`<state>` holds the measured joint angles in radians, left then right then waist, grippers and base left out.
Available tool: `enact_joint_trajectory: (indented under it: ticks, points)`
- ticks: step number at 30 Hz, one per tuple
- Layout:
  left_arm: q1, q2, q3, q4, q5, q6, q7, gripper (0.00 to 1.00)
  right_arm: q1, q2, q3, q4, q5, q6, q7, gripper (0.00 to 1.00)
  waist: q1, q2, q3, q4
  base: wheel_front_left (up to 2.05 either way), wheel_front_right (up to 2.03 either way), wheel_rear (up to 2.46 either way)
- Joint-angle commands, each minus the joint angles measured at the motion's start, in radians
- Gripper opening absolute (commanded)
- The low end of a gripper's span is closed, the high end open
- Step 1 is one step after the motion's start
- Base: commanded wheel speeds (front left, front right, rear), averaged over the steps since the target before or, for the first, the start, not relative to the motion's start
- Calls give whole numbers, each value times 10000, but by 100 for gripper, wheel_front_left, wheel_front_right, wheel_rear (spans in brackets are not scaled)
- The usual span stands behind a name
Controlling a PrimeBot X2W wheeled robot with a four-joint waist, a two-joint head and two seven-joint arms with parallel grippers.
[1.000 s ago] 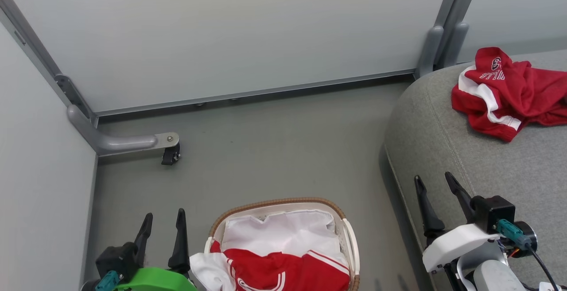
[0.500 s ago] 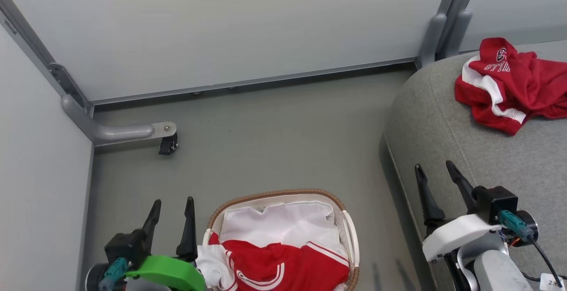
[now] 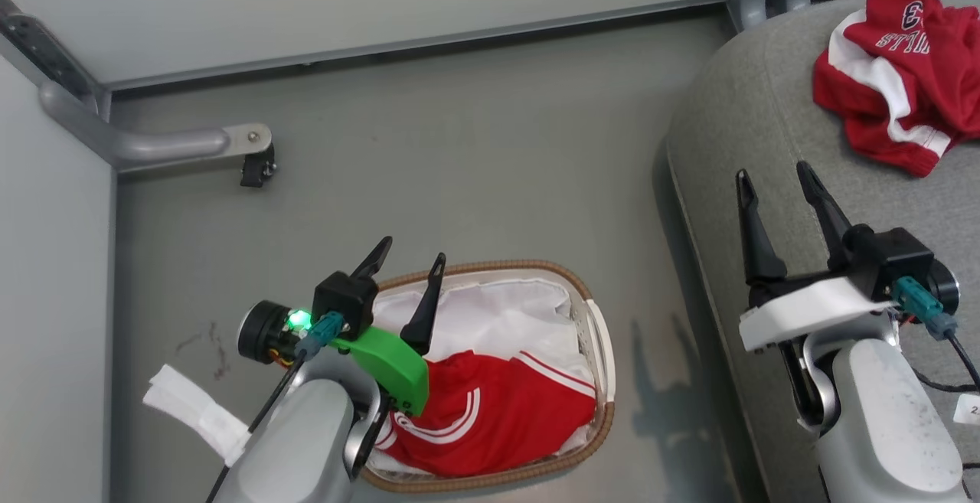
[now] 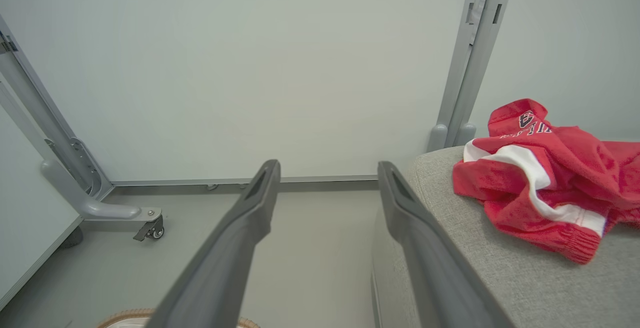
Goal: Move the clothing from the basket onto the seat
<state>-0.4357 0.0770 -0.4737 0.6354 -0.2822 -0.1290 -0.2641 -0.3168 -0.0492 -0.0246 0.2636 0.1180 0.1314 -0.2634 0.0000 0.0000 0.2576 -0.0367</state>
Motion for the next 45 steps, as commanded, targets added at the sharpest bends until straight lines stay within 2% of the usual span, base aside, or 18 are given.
enact_joint_trajectory:
  ticks: [1, 7, 13, 20, 28, 35, 45]
  points:
    - [-466, 38, -293, 306, -68, -31, -7, 100, -281, -26, -1, -148, -58, -14, -20, 100, 0, 0, 1272, -360, 0, 0, 0]
    - [-1943, -6, -1892, 1962, -337, -32, 109, 100, -1083, -26, -14, -671, -137, -14, -22, 100, 0, 0, 2785, -949, 0, 0, 0]
    - [-2869, -74, -3050, 3162, -822, -32, 263, 100, -1687, -23, 0, -1383, 11, -14, -20, 100, 0, 0, 4105, -1613, 0, 0, 0]
    - [-3336, -39, -4468, 3752, -1615, -32, 660, 100, -2168, -17, 58, -1975, 355, -14, -20, 100, 0, 0, 5254, -2187, 0, 0, 0]
    - [-3649, 288, -6035, 3945, -2524, -30, 1193, 100, -2439, -20, 223, -2366, 700, -14, -20, 100, 0, 0, 6058, -2581, 0, 0, 0]
    - [-4083, 545, -6229, 4694, -2839, -30, 983, 100, -2558, -21, 291, -2561, 875, -14, -20, 100, 0, 0, 6408, -2787, 0, 0, 0]
    - [-4474, 477, -6032, 5779, -3149, 41, 804, 100, -2681, -21, 412, -2838, 1129, -14, -20, 100, 0, 0, 6809, -3089, 0, 0, 0]
